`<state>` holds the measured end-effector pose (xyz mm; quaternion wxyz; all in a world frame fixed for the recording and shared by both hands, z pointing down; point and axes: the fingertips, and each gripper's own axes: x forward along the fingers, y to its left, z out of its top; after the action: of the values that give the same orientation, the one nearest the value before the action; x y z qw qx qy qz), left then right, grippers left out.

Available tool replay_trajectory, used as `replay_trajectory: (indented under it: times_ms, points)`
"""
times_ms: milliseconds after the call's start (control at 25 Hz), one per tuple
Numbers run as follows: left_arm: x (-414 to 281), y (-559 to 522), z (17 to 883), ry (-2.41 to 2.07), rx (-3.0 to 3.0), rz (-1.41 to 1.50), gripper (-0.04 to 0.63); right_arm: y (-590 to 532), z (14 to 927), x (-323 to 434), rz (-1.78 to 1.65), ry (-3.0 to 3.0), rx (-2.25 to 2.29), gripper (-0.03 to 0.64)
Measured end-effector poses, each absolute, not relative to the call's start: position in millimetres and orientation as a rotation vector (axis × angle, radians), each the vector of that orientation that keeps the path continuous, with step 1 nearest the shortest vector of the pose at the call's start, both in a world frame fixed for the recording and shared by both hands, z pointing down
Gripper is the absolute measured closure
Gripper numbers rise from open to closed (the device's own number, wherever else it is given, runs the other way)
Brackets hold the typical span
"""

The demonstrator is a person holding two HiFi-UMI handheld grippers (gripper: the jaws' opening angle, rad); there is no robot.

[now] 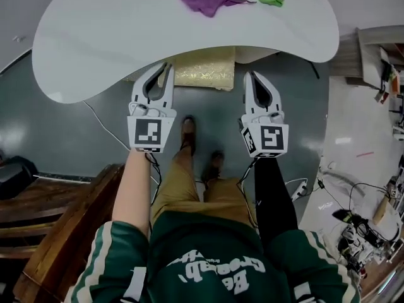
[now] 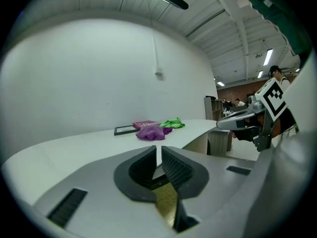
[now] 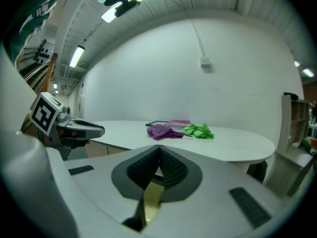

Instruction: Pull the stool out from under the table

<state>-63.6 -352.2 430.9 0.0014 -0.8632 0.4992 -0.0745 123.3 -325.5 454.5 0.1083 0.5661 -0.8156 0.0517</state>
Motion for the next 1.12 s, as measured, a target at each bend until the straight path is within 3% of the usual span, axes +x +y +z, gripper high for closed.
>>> replay_trajectory:
  times_ms: [120,200,480,1120]
  points:
    - [-65.8,-345.9,476.0,1.597,-2.706,-0.269,0.551,-320.6,495.4,134.7,0.177,-2.398,1.661,0.606]
    - [-69.8,-342.3,510.2,1.606,-2.713,-0.324,0.465,-319.2,524.0,139.6,0.208,-2.394,1.654,0.538]
    - [-88.0,-332.6,620.8,1.641,-2.764,-0.449,0.360,-319.5,633.0,147.9,0.287,-2.369,1.582,0.449]
    - [-132.7,-325.5,825.2,1.710,-2.841,-0.697,0.307,-294.4,848.9,163.1,0.525,-2.180,1.510,0.287]
